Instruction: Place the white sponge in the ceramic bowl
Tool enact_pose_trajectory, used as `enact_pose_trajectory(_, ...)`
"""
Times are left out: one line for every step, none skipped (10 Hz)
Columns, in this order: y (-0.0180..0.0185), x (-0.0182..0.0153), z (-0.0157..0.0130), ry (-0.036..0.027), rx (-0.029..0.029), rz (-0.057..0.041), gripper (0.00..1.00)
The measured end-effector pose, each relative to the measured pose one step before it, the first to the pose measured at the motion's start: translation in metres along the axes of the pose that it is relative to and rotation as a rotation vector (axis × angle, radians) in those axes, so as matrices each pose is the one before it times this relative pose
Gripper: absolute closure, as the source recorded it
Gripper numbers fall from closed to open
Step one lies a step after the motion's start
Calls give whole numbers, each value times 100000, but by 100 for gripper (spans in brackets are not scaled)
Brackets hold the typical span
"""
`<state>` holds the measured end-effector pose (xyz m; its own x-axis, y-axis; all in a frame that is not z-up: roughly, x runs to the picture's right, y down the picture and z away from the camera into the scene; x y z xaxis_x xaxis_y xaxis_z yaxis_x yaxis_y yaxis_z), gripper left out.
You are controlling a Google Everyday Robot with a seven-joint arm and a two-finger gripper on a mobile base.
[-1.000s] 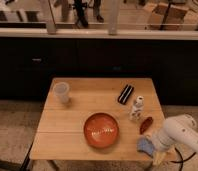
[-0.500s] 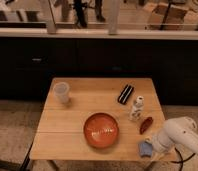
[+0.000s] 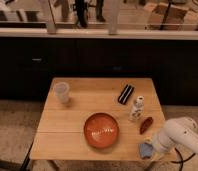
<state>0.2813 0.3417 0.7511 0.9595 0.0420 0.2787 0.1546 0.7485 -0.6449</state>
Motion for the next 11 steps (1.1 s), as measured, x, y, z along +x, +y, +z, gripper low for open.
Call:
enact_pose_trajectory(-83,-71,-119,65,-131,-227,98)
enact_pose_trajectory(-354,-347,-362,-78,-181,-540,98)
enact_pose_trajectory(-624,-539,-341,-244,358,-903,98)
enact_pose_trajectory(11,-37,-84,46,-179,-72,98)
enact_pose_trajectory(-26,-106,-25,-34,-130,-224,98)
enact_pose_trajectory(4,-54,-96,16,-9,-63,98)
enact_pose_trajectory(-250,-253,-166,-105,13,-461,98)
enact_pose_trajectory(-241,-135,-296,-31,141,-123,98)
enact_pose_trajectory(-362,-419,-632,-26,-12,-535,98)
enact_pose_trajectory(-253,-320,-207,-144,-91,-541,98)
enact_pose_trajectory(-159,-101,-107,10,-79,-246,98)
